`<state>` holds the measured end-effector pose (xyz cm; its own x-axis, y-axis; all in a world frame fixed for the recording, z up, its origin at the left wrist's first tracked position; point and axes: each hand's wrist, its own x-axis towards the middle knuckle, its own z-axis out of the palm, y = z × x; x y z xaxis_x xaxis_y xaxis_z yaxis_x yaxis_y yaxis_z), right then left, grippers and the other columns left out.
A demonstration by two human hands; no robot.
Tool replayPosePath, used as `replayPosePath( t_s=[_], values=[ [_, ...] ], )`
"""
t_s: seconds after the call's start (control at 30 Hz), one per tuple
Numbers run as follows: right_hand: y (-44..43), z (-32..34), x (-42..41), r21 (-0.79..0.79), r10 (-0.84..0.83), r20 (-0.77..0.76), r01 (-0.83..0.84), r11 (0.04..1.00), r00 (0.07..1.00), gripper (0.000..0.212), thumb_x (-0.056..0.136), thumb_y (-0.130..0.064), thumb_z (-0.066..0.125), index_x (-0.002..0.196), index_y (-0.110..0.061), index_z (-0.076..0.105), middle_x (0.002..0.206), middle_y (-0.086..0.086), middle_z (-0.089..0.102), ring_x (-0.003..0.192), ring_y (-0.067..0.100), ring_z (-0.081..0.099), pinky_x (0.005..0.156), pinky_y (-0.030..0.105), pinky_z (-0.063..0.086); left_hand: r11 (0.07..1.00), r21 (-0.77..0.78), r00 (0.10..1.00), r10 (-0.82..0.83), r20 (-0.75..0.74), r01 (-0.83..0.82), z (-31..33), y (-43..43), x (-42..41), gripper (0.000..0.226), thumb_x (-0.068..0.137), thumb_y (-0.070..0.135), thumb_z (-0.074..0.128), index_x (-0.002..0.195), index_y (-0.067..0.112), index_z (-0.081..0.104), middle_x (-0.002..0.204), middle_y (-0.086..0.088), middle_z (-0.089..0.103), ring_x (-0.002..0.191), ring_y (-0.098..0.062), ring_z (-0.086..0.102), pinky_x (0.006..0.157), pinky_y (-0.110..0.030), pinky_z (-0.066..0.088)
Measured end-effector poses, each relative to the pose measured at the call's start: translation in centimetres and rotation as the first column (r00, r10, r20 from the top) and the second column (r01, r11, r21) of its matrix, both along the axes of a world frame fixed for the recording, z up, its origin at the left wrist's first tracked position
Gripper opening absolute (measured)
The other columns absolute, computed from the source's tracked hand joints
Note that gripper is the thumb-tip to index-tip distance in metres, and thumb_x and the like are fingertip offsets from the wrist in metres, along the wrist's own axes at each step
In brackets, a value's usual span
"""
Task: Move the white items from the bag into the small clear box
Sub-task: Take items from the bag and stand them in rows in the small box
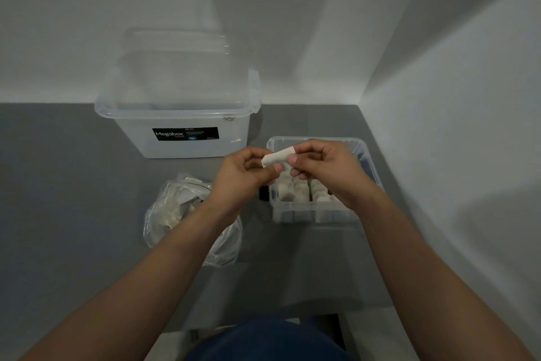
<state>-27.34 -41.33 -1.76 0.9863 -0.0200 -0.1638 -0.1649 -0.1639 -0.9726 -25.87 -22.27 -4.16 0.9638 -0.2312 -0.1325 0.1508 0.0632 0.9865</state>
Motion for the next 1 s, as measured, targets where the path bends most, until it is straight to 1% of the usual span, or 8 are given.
replayPosePath(
  t_s=[0.17,0.27,0.4,0.5,0.6,0.73,0.87,1.0],
  values=[
    [-0.3,1.5,-0.3,-0.25,-0.019,0.141,0.054,0.967,0.99,0.014,0.09,-0.021,0.078,0.103,-0.019,0.079,0.082,-0.003,0.077,0.075,0.012,0.074,0.074,0.027,0.059,0.993,0.092,0.997,-0.071,0.007,0.07,-0.1,-0.1,0.1,0.022,0.086,0.009,0.079,0.108,0.011,0.073,0.102,-0.016,0.073,0.087,-0.025,0.073,0.086,-0.042,0.062],
    [-0.5,2.3,-0.4,-0.412,0.051,0.197,0.035,0.911,0.979,0.014,0.091,-0.026,0.076,0.104,-0.025,0.079,0.084,-0.009,0.077,0.077,0.006,0.074,0.079,0.028,0.06,0.997,0.039,0.998,-0.061,-0.009,0.061,-0.1,-0.1,-0.1,0.021,0.088,0.005,0.075,0.109,0.008,0.073,0.101,-0.02,0.072,0.086,-0.023,0.073,0.089,-0.043,0.061],
    [-0.9,1.8,-0.5,-0.438,0.018,0.147,0.049,0.898,0.989,0.005,0.087,-0.029,0.079,0.09,-0.029,0.076,0.076,-0.008,0.074,0.071,0.015,0.072,0.064,0.031,0.057,0.999,0.022,0.998,0.038,0.043,-0.039,0.6,-0.1,0.1,0.023,0.09,0.002,0.073,0.112,0.007,0.073,0.097,-0.013,0.07,0.087,-0.021,0.071,0.086,-0.041,0.062],
    [-0.6,0.3,-0.8,-0.557,0.089,0.046,-0.048,0.829,0.995,0.008,0.086,-0.034,0.079,0.089,-0.027,0.077,0.078,-0.008,0.073,0.071,0.021,0.069,0.061,0.038,0.057,0.99,0.138,0.982,0.017,0.191,-0.044,1.4,0.3,0.8,0.027,0.088,0.004,0.076,0.113,0.013,0.073,0.092,-0.004,0.072,0.083,-0.015,0.071,0.083,-0.038,0.063],
    [0.1,-0.8,-1.1,-0.416,0.032,0.042,-0.012,0.909,0.999,0.009,0.085,-0.033,0.081,0.086,-0.023,0.079,0.076,-0.001,0.074,0.077,0.026,0.071,0.076,0.045,0.058,0.975,0.222,0.959,-0.058,0.278,-0.005,2.3,0.4,1.3,0.036,0.085,0.011,0.081,0.119,0.017,0.071,0.098,0.002,0.074,0.09,-0.011,0.073,0.086,-0.03,0.061],
    [1.1,-1.0,-1.2,-0.052,-0.088,0.059,0.091,0.995,0.994,0.012,0.087,-0.025,0.081,0.092,-0.014,0.08,0.083,0.008,0.077,0.08,0.019,0.072,0.08,0.035,0.057,0.971,0.218,0.986,-0.123,0.115,0.096,2.4,0.9,1.7,0.041,0.082,0.015,0.084,0.121,0.015,0.071,0.106,-0.001,0.074,0.095,-0.016,0.075,0.089,-0.033,0.061],
    [1.4,-1.0,-1.3,-0.139,-0.051,0.087,0.063,0.988,0.995,0.015,0.085,-0.028,0.083,0.093,-0.016,0.08,0.083,0.006,0.077,0.078,0.013,0.071,0.079,0.034,0.058,0.985,0.134,0.992,-0.118,0.043,0.111,2.2,1.1,1.4,0.019,0.088,0.004,0.076,0.107,0.001,0.073,0.093,-0.018,0.075,0.087,-0.025,0.077,0.082,-0.035,0.063],
    [0.7,0.2,-1.3,-0.269,-0.028,0.126,0.061,0.961,0.992,0.038,0.079,-0.038,0.087,0.115,-0.035,0.074,0.099,-0.009,0.075,0.084,0.013,0.074,0.082,0.037,0.061,0.948,0.3,0.982,-0.149,0.114,0.109,1.9,1.3,2.1,0.02,0.087,0.007,0.078,0.106,0.002,0.075,0.084,-0.01,0.076,0.077,-0.017,0.076,0.078,-0.033,0.063]
  ],
)
